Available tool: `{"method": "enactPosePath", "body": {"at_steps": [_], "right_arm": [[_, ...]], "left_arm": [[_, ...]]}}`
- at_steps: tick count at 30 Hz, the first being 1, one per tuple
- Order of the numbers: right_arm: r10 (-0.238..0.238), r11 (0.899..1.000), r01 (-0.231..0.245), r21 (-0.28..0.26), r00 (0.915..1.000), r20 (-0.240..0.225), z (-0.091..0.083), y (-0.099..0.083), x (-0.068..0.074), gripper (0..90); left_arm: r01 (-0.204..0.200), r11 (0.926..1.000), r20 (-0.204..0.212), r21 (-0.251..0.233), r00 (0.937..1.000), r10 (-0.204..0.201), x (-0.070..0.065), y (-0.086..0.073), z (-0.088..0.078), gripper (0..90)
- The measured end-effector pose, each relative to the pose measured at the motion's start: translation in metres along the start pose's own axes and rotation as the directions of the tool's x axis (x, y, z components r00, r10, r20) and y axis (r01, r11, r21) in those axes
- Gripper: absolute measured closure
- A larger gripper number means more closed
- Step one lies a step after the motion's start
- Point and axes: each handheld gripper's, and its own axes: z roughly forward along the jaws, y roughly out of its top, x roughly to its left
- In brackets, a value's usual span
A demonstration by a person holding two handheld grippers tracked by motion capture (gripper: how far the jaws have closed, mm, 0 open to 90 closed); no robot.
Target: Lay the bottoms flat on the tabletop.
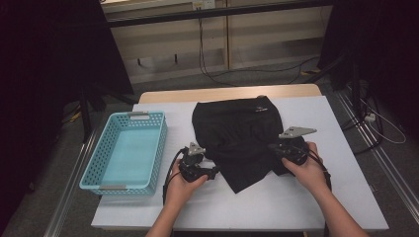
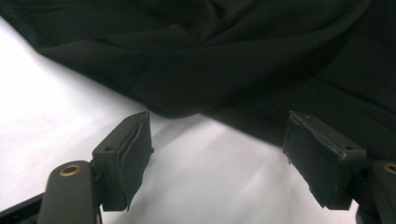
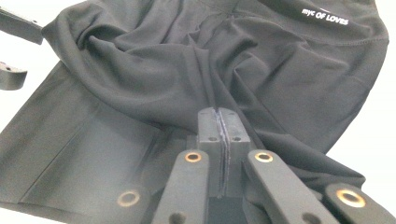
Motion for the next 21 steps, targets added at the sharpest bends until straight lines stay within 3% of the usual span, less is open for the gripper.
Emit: {"method": "enactPosePath", "body": {"at_steps": [5,9,13,16,21], "right_arm": [[0.007,1.0,-0.006,-0.01,0.9999,0.011,-0.002,-0.001,-0.004,89.2],[0.003,1.0,-0.003,-0.002,0.9999,0.01,-0.001,-0.003,-0.003,83.6],[-0.046,0.999,0.046,-0.02,0.9983,0.035,-0.003,0.0,0.006,67.1],[-0.09,0.996,0.091,-0.024,0.9957,0.021,-0.005,0.005,0.02,51.1],[-0.123,0.99,0.12,-0.072,0.9918,-0.035,-0.004,0.013,0.046,35.7]], "left_arm": [[-0.026,0.9997,-0.008,0.005,0.9996,0.026,-0.004,0.001,0.007,24.9],[-0.024,0.9997,-0.005,0.0,0.9997,0.024,-0.003,0.003,0.006,22.7],[-0.002,0.9999,-0.007,-0.014,1.0,0.002,0.001,0.005,0.002,18.6],[0.004,0.9997,-0.012,-0.024,0.9999,-0.005,0.006,0.006,-0.004,17.0],[0.024,0.9989,-0.019,-0.042,0.9995,-0.024,0.013,0.006,-0.011,15.6]]}}
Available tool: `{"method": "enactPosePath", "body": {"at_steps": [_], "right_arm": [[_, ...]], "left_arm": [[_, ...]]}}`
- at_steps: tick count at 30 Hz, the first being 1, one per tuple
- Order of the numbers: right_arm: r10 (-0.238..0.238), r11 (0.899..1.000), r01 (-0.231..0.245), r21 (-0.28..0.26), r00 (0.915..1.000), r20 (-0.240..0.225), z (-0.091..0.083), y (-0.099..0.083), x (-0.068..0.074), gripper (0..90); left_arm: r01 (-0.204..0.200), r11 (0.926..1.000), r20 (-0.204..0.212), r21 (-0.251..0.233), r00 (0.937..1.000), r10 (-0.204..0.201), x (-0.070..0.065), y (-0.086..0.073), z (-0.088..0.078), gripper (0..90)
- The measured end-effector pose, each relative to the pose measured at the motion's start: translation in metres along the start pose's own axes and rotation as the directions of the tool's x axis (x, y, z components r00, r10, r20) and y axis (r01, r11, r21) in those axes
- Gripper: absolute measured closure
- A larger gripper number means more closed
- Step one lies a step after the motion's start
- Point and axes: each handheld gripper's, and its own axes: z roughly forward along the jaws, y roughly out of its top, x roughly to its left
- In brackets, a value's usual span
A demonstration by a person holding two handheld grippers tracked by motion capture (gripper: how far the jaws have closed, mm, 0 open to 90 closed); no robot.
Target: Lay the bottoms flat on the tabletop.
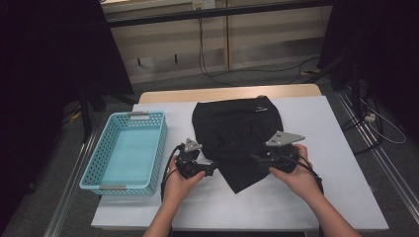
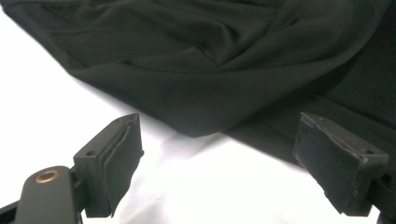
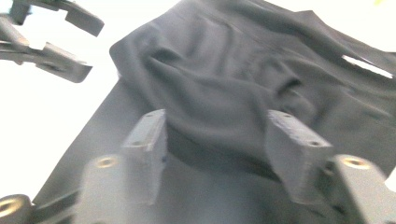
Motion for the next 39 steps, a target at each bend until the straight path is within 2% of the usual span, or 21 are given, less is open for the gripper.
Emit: {"method": "enactPosePath", "body": {"at_steps": [1,3,7,10,13,15,16,17,20,22,24,28,32,33,36,38,39], "right_arm": [[-0.001,1.0,0.001,-0.01,0.9999,-0.011,0.002,0.001,0.005,31.4],[-0.009,1.0,0.009,-0.011,0.9985,-0.054,0.007,0.001,0.015,31.2],[-0.054,0.998,0.058,0.03,0.9915,-0.119,0.02,-0.003,0.037,31.3],[-0.049,0.997,0.057,0.043,0.9866,-0.156,0.029,-0.006,0.049,35.1],[-0.018,0.997,0.033,0.069,0.9797,-0.2,0.037,-0.008,0.056,46.6],[-0.037,0.995,0.055,0.079,0.9749,-0.22,0.041,-0.009,0.062,50.7],[-0.06,0.993,0.083,0.087,0.9695,-0.238,0.043,-0.01,0.066,55.3],[-0.087,0.989,0.114,0.096,0.9639,-0.252,0.044,-0.011,0.072,56.1],[-0.138,0.978,0.171,0.117,0.9595,-0.245,0.046,-0.011,0.084,59.5],[-0.145,0.975,0.179,0.135,0.9619,-0.232,0.049,-0.013,0.086,60.4],[-0.104,0.981,0.138,0.135,0.967,-0.232,0.049,-0.014,0.083,62.0],[-0.091,0.984,0.124,0.13,0.9683,-0.232,0.051,-0.014,0.079,71.2],[-0.096,0.984,0.125,0.128,0.9716,-0.216,0.052,-0.014,0.077,84.6],[-0.1,0.983,0.129,0.128,0.9714,-0.215,0.052,-0.014,0.076,88.5],[-0.096,0.984,0.126,0.129,0.9709,-0.22,0.052,-0.013,0.075,89.3],[-0.1,0.983,0.132,0.128,0.9679,-0.231,0.051,-0.013,0.076,89.5],[-0.086,0.984,0.121,0.128,0.9648,-0.248,0.051,-0.013,0.077,89.6]], "left_arm": [[-0.001,1.0,0.0,0.001,1.0,0.001,0.001,0.0,-0.001,15.3],[0.001,1.0,-0.005,-0.002,1.0,-0.001,0.002,0.0,-0.002,15.0],[0.006,0.9999,-0.011,-0.011,0.9999,-0.006,0.005,0.001,-0.005,14.2],[0.012,0.9998,-0.016,-0.016,0.9998,-0.013,0.006,0.001,-0.006,13.8],[0.014,0.9999,-0.019,-0.008,0.9997,-0.015,0.007,0.0,-0.007,13.1],[0.011,0.9999,-0.02,-0.006,0.9997,-0.011,0.008,0.0,-0.007,13.1],[0.011,0.9999,-0.024,-0.007,0.9996,-0.011,0.008,0.0,-0.007,13.1],[0.012,0.9999,-0.023,-0.007,0.9997,-0.012,0.008,0.0,-0.008,13.1],[0.014,0.9998,-0.025,-0.013,0.9996,-0.015,0.009,0.0,-0.009,13.1],[0.013,0.9998,-0.026,-0.015,0.9996,-0.014,0.009,0.001,-0.01,13.0],[0.013,0.9998,-0.027,-0.016,0.9995,-0.013,0.009,0.001,-0.011,13.0],[0.02,0.9996,-0.03,-0.019,0.9993,-0.02,0.01,0.0,-0.012,13.1],[0.027,0.9994,-0.031,-0.023,0.9991,-0.028,0.011,0.0,-0.013,13.1],[0.027,0.9994,-0.031,-0.024,0.9991,-0.027,0.011,0.0,-0.013,13.1],[0.027,0.9994,-0.031,-0.023,0.9991,-0.028,0.01,0.001,-0.014,13.1],[0.027,0.9994,-0.029,-0.022,0.9992,-0.028,0.011,0.001,-0.014,13.2],[0.026,0.9994,-0.031,-0.022,0.9992,-0.027,0.011,0.001,-0.015,13.2]]}}
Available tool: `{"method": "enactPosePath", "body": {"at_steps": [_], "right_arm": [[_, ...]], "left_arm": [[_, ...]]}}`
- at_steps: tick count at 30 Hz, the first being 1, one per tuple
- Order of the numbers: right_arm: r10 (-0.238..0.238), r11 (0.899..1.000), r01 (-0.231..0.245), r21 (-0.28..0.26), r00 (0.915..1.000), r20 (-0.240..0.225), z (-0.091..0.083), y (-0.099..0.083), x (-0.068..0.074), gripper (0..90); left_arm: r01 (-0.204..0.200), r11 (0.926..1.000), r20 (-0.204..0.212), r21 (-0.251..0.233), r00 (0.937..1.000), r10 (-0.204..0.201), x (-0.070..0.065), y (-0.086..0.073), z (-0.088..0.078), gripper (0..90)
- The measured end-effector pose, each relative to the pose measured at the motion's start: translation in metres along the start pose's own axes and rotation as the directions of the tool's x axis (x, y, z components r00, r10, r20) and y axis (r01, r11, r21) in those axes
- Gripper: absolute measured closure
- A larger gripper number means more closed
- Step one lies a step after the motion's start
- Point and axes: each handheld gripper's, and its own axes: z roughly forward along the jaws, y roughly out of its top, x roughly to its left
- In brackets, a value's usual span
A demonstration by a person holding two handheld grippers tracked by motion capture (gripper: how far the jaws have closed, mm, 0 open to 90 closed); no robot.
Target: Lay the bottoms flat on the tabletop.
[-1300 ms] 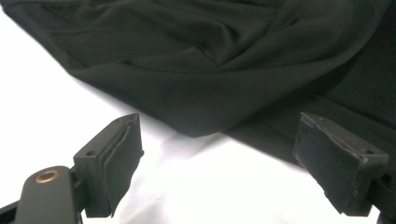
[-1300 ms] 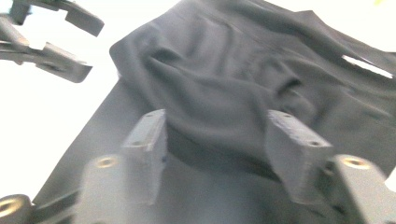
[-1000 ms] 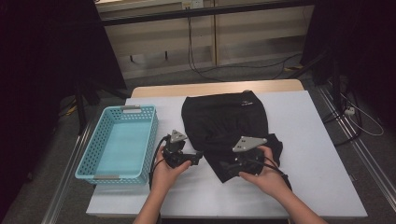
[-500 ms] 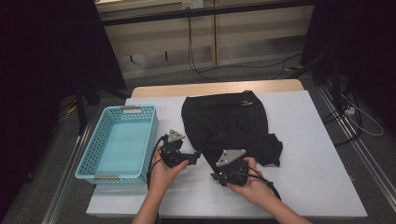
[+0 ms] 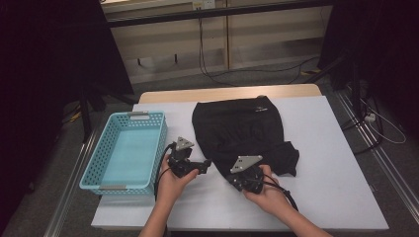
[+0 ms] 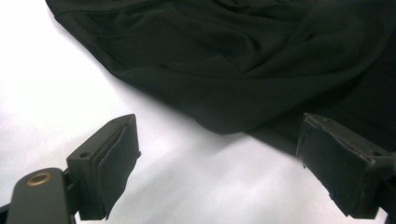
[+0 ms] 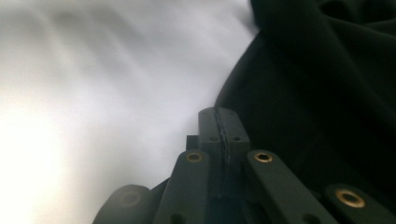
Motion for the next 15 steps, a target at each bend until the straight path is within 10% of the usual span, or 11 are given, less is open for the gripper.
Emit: {"method": "enactPosePath", "body": {"at_steps": [8,15], "right_arm": [[-0.011,1.0,0.009,-0.018,0.9925,-0.122,0.004,0.009,0.024,88.9],[0.013,0.997,-0.02,-0.068,0.995,-0.099,-0.001,0.014,0.019,57.6]], "left_arm": [[0.001,1.0,0.001,0.002,1.0,-0.001,0.0,0.0,-0.002,13.2],[0.004,0.9999,-0.002,0.012,1.0,-0.004,0.001,-0.003,-0.004,13.2]]}}
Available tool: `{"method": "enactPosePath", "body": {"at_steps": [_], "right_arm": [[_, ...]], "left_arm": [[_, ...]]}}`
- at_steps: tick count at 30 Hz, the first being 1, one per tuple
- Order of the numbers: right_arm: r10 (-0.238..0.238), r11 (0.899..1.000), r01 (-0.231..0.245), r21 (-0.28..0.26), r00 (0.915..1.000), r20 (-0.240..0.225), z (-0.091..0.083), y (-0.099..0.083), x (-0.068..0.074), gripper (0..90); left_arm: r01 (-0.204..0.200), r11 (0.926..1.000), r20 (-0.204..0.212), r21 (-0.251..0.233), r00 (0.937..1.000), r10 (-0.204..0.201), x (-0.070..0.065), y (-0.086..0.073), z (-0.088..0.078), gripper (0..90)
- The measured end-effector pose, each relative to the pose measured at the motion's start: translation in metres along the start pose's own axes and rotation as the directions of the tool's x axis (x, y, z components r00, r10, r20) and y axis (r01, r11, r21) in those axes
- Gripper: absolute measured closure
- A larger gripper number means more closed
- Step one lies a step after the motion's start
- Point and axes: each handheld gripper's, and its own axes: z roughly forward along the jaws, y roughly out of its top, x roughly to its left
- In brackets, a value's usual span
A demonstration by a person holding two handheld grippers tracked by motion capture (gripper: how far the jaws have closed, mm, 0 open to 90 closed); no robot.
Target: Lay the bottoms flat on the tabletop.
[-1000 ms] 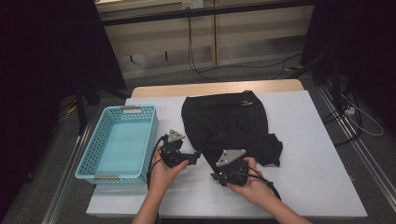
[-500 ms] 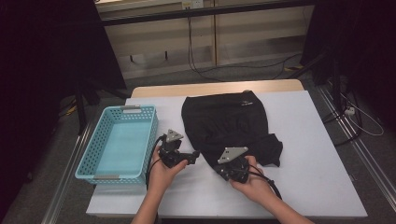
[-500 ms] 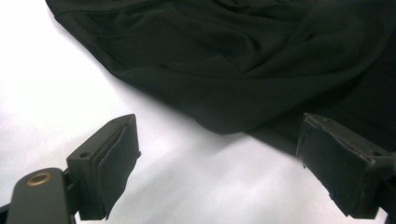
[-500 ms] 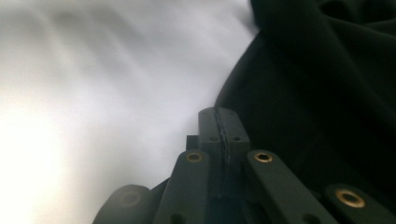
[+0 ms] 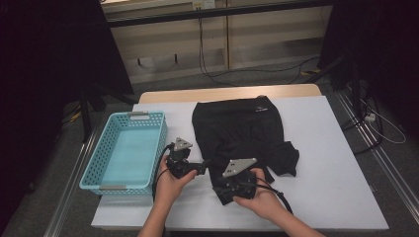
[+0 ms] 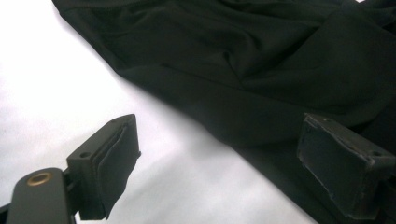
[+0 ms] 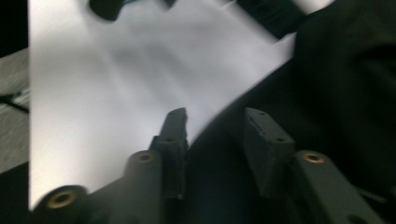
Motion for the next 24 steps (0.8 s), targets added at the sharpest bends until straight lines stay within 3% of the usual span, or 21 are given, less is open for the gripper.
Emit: {"method": "enactPosePath", "body": {"at_steps": [5,7,11,16,19,22,24], "right_arm": [[0.058,0.997,-0.052,-0.057,0.993,0.103,-0.023,-0.002,-0.027,47.9],[0.081,0.995,-0.071,-0.07,0.9857,0.148,-0.031,-0.004,-0.036,44.0],[0.109,0.993,-0.093,-0.079,0.9633,0.245,-0.044,-0.011,-0.054,38.0],[0.12,0.992,-0.103,-0.07,0.946,0.301,-0.047,-0.015,-0.062,30.5],[0.125,0.992,-0.109,-0.07,0.9402,0.317,-0.049,-0.016,-0.065,27.9],[0.128,0.991,-0.111,-0.071,0.9376,0.323,-0.05,-0.017,-0.066,27.4],[0.125,0.992,-0.11,-0.067,0.9376,0.324,-0.051,-0.018,-0.067,27.4]], "left_arm": [[-0.014,0.9994,0.006,0.031,0.9999,0.014,-0.005,-0.005,0.005,14.2],[-0.017,0.9991,0.003,0.039,0.9999,0.017,-0.007,-0.007,0.007,16.4],[-0.029,0.9974,0.001,0.066,0.9996,0.029,-0.012,-0.01,0.011,22.3],[-0.017,0.9955,0.003,0.094,0.9998,0.017,-0.017,-0.015,0.013,33.6],[-0.009,0.9945,0.0,0.105,1.0,0.009,-0.02,-0.015,0.012,38.9],[-0.037,0.9924,-0.021,0.118,0.999,0.04,-0.025,-0.015,0.011,49.6],[-0.038,0.9901,-0.008,0.135,0.9992,0.04,-0.027,-0.013,0.01,55.3]]}}
